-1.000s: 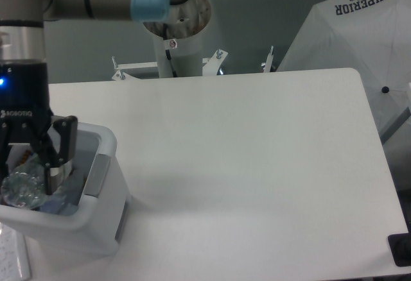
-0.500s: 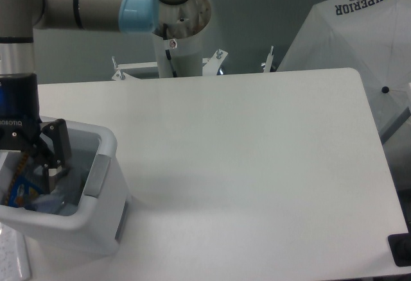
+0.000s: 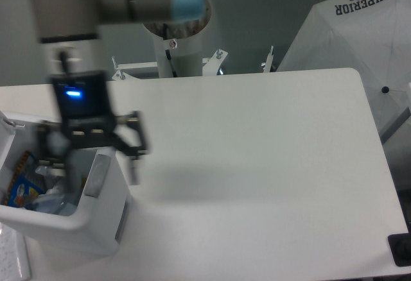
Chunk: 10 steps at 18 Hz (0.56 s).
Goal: Place the trash in the trash can
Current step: 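Lower the bottle into the bin, open the gripper, and rise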
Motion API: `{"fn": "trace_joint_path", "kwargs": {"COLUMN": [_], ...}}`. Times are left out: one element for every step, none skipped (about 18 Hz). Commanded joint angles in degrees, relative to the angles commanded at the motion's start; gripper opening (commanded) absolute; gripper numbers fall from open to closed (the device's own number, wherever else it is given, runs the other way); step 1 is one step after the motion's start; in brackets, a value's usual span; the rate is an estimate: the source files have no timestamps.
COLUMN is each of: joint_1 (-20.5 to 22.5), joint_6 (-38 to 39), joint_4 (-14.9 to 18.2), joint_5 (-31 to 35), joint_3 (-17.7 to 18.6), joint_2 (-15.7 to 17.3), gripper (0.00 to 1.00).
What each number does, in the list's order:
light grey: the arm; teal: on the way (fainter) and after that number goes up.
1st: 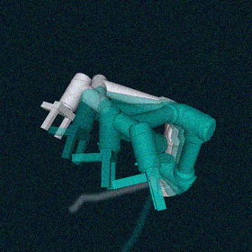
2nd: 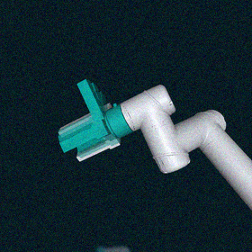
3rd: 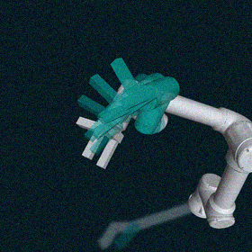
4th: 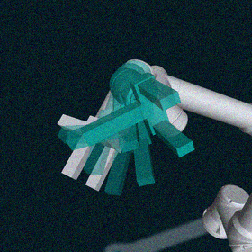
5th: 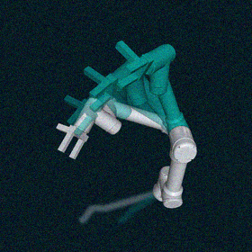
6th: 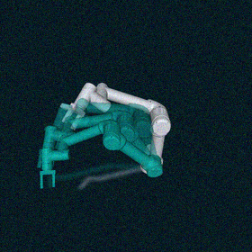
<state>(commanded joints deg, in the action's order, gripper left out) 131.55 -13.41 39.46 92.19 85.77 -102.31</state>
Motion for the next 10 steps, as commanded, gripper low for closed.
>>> {"fn": "trace_joint_path", "kwargs": {"joint_1": [0.9, 1.8, 2.6, 3.3, 4.3, 5.0, 5.2, 5.3, 5.6, 5.9], "joint_6": [-3.2, -6.1, -9.0, -12.1, -15.1, -17.4, -19.0, -19.6, -19.7, -19.7], "joint_4": [0.3, 1.0, 1.7, 2.4, 3.2, 4.4, 5.2, 5.4, 5.3, 5.4], "joint_5": [1.0, 1.4, 1.5, 1.5, 1.4, 1.5, 1.4, 1.4, 1.3, 1.1], "joint_3": [0.2, 0.6, 1.3, 1.6, 2.0, 2.3, 2.5, 2.5, 2.5, 2.6], "joint_2": [1.0, 1.4, 1.8, 2.4, 3.2, 3.8, 4.1, 4.1, 4.1, 4.1], "gripper": [1.00, 1.00, 1.00, 1.00, 1.00, 1.00, 1.00, 1.00, 1.00, 1.00]}}
